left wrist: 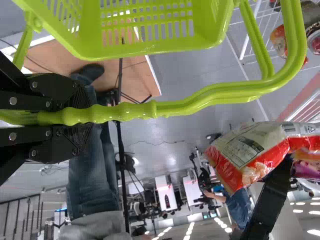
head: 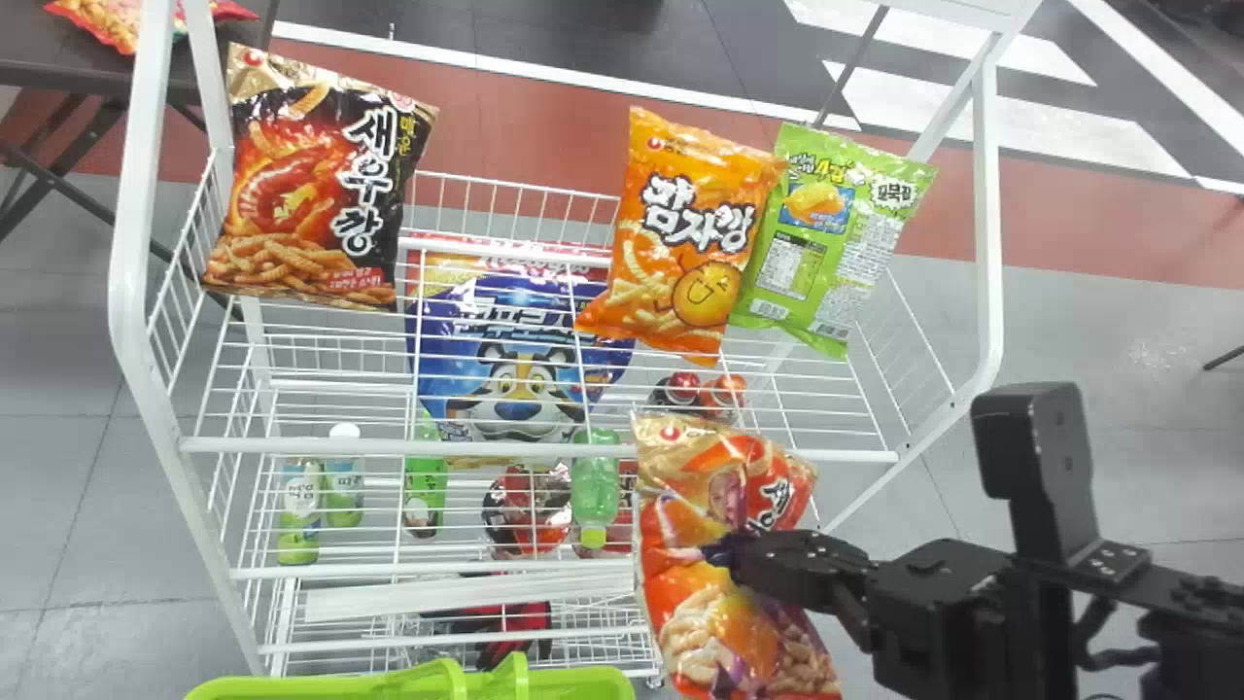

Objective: Hold basket handle with left hand then pick Saewookkang with right hand and place into basket

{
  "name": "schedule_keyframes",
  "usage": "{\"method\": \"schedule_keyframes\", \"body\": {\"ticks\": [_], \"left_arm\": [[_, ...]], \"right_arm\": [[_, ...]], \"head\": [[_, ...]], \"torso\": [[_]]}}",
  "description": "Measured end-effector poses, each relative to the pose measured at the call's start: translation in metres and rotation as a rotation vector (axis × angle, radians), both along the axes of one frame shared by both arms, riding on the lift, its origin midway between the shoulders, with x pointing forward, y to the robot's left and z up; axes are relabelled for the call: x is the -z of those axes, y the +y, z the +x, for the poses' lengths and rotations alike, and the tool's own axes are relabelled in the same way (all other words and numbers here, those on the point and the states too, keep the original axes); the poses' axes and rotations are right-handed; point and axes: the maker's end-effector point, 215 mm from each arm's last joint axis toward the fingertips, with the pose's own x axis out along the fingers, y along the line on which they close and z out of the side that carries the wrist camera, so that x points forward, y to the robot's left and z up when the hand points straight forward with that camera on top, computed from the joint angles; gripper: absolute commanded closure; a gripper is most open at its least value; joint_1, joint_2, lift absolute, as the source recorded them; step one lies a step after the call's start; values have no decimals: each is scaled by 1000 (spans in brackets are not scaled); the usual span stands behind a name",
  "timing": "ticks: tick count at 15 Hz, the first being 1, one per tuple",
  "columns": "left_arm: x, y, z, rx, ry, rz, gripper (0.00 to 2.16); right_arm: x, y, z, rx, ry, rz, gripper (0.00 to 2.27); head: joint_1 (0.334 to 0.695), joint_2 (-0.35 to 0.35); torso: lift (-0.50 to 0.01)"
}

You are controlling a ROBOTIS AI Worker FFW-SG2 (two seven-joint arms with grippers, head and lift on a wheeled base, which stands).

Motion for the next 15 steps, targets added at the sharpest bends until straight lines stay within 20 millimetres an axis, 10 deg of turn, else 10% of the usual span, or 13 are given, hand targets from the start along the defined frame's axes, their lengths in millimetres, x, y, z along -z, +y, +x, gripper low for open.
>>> {"method": "schedule_keyframes", "body": {"ticks": [5, 15], "left_arm": [[0, -2, 9, -10, -13, 7, 1821], [2, -1, 14, -10, -15, 11, 1821]], "right_arm": [[15, 26, -18, -82, 60, 24, 1858], [137, 86, -100, -234, 406, 33, 1858]], "head": [[695, -350], [695, -350]], "torso": [[-19], [-19]]}}
